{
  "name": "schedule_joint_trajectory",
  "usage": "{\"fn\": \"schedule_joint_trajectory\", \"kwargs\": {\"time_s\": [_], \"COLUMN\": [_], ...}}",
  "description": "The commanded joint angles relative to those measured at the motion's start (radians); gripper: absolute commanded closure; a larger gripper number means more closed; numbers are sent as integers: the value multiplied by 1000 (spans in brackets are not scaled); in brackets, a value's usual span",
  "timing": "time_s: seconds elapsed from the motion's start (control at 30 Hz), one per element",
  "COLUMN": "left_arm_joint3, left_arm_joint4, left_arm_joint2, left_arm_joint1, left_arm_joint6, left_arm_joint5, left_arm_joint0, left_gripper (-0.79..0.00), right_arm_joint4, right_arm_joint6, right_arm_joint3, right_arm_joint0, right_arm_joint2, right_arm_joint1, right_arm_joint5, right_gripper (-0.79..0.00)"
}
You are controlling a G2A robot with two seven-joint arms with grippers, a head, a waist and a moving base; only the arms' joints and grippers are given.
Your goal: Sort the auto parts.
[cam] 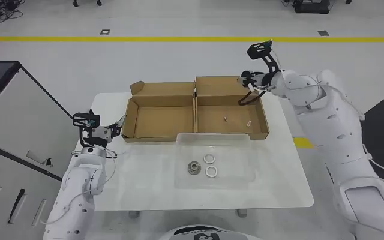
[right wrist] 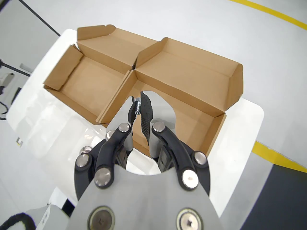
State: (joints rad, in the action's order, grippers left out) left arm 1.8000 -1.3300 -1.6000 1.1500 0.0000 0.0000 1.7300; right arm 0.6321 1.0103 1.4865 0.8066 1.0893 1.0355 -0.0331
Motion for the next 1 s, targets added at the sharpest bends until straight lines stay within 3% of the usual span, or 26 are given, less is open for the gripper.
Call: {"fn": "schedule_joint_trajectory", "kwargs": {"time_s": [0.0, 0.4, 0.97], "left_arm_joint3": [0, 0, 0], "left_arm_joint4": [0, 0, 0], "left_arm_joint2": [0, 0, 0], "left_arm_joint1": [0, 0, 0], "left_arm_joint6": [0, 0, 0], "left_arm_joint5": [0, 0, 0], "left_arm_joint0": [0, 0, 0], "left_gripper": [-785, -785, -785], "right_arm_joint4": [27, 130, 137], "right_arm_joint6": [-17, -139, -189], "right_arm_joint3": [-54, -303, -557], "right_arm_joint0": [-20, -67, -100], "right_arm_joint2": [-44, -225, -328], "right_arm_joint1": [10, 72, 144], "right_arm_joint5": [1, 33, 40], "right_gripper": [0, 0, 0]}}
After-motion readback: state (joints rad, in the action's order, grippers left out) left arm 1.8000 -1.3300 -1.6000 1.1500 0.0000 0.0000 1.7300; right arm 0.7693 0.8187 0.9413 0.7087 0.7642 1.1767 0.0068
